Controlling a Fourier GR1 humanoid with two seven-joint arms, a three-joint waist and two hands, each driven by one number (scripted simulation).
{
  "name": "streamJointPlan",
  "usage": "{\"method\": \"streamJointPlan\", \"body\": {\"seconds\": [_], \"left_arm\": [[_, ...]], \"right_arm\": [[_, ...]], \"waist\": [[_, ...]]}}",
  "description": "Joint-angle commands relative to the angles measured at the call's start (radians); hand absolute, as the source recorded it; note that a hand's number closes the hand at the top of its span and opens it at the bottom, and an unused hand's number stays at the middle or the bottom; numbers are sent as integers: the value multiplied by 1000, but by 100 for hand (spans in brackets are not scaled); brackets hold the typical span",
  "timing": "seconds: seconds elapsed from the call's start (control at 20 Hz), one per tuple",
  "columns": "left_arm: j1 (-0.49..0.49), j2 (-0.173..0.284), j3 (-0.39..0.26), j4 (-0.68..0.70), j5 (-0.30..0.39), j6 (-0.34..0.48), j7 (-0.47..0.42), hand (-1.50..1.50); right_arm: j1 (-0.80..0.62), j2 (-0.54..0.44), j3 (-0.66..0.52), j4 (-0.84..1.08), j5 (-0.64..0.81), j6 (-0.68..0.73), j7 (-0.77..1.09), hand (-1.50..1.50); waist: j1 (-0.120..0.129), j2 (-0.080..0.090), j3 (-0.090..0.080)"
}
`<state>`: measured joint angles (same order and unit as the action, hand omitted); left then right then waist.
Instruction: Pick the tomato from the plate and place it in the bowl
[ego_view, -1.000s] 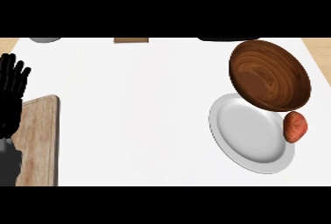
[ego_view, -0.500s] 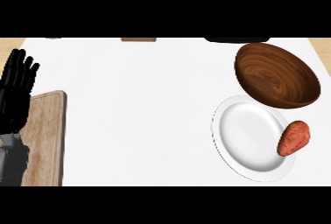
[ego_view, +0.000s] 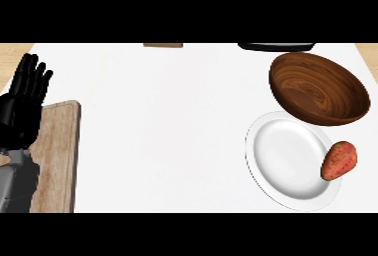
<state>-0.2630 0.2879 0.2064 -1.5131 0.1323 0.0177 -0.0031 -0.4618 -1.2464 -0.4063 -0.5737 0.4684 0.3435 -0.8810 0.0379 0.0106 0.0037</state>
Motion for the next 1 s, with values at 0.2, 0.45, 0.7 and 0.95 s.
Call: {"method": "streamJointPlan", "body": {"seconds": [0.2, 0.45, 0.7, 0.95], "left_arm": [[-34, -1, 1, 39, -8, 4, -10, 0], [0, -3, -7, 15, 2, -18, -2, 0], [-19, -9, 10, 73, -18, 7, -41, 0], [43, 13, 22, -17, 8, -22, -7, 0]], "right_arm": [[-180, 13, 76, 6, -72, 281, -16, 150], [-307, 67, 143, -72, -115, 354, 174, 150], [-383, 141, 226, -177, -125, 383, 298, 150], [-402, 261, 290, -248, -133, 368, 441, 150]], "waist": [[7, 1, -3], [8, -5, -6], [-19, -7, -6], [-18, -12, -4]]}}
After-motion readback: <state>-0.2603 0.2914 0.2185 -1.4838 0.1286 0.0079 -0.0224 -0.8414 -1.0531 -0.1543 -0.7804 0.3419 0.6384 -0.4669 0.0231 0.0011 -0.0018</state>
